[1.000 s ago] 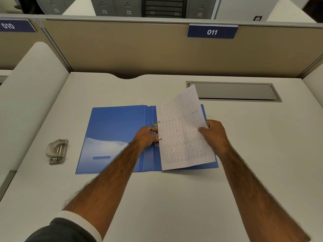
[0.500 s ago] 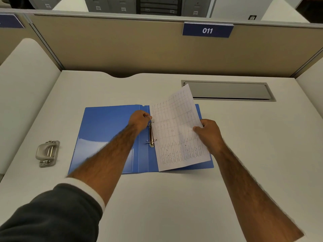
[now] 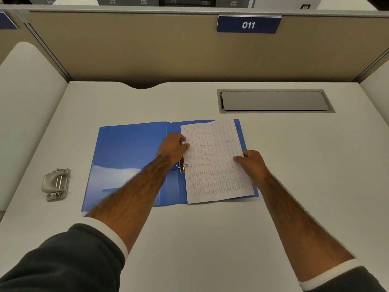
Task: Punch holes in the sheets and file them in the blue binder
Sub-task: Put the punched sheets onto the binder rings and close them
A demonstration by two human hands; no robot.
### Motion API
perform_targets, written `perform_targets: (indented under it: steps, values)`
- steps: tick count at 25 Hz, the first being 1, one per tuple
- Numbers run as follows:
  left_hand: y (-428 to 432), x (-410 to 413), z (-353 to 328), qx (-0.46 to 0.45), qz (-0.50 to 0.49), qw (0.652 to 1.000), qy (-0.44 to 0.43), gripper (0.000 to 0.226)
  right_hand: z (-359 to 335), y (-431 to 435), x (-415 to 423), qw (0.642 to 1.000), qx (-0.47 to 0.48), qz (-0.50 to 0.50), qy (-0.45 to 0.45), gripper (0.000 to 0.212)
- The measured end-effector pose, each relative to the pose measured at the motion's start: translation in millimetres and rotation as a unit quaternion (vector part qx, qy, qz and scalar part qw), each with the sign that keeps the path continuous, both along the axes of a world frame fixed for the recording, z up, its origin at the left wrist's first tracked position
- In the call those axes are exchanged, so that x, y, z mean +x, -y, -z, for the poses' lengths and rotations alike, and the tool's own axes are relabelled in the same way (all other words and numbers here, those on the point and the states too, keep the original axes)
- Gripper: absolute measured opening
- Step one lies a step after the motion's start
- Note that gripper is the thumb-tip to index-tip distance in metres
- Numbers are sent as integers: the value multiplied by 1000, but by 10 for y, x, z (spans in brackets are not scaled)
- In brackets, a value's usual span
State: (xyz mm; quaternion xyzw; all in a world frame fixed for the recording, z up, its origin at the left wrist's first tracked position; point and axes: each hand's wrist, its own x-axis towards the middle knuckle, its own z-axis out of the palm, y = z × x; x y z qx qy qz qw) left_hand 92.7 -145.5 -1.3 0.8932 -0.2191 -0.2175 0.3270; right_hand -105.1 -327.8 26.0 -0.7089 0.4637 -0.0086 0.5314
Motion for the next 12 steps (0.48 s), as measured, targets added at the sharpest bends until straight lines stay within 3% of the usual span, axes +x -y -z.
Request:
perform_targets:
  steps: [4, 6, 9, 12]
  values:
    - [-75, -37, 39, -24, -3, 1000, 0, 35, 120, 4, -31, 992, -113, 9, -48, 28]
    - [-112, -46, 55, -28, 8, 1000, -4, 33, 164, -73, -82, 966, -238, -24, -98, 44]
    - [-132, -62, 72, -11, 23, 1000, 7, 30, 243, -337, -150, 903, -383, -180, -74, 72]
    - [-134, -79, 79, 4, 38, 999, 34, 30, 397, -669, -206, 820, -387, -419, -29, 96]
